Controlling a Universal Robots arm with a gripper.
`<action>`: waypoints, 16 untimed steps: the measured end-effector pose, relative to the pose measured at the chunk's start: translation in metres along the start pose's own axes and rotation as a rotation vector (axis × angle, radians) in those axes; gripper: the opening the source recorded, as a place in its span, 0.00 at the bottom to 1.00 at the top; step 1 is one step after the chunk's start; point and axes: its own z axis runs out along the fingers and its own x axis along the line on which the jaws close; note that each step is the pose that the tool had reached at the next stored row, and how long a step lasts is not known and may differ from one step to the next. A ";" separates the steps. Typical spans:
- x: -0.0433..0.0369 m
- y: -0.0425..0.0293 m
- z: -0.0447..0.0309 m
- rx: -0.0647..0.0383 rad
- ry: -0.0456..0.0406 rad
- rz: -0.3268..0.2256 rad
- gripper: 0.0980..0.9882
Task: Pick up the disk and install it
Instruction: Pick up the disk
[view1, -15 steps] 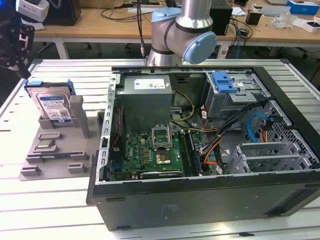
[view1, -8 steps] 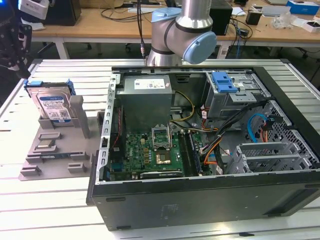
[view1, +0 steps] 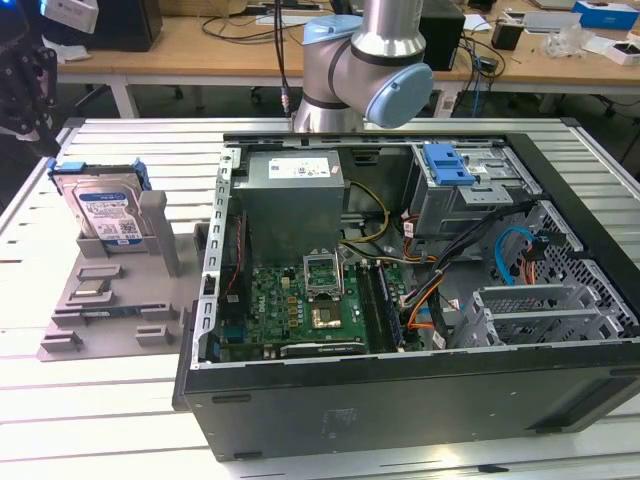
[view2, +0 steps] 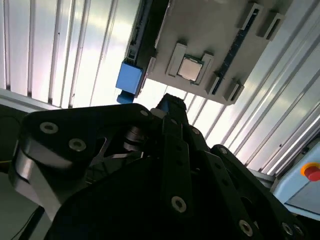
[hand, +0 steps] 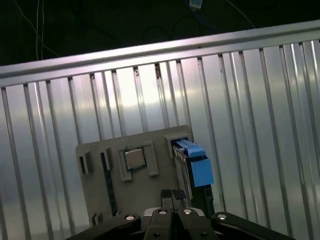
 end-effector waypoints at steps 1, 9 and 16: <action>0.0000 0.0000 0.0000 0.000 0.0002 -0.012 0.00; 0.0000 0.0000 0.0001 -0.003 0.0024 -0.134 0.00; 0.0000 0.0000 0.0001 -0.004 0.0027 -0.150 0.00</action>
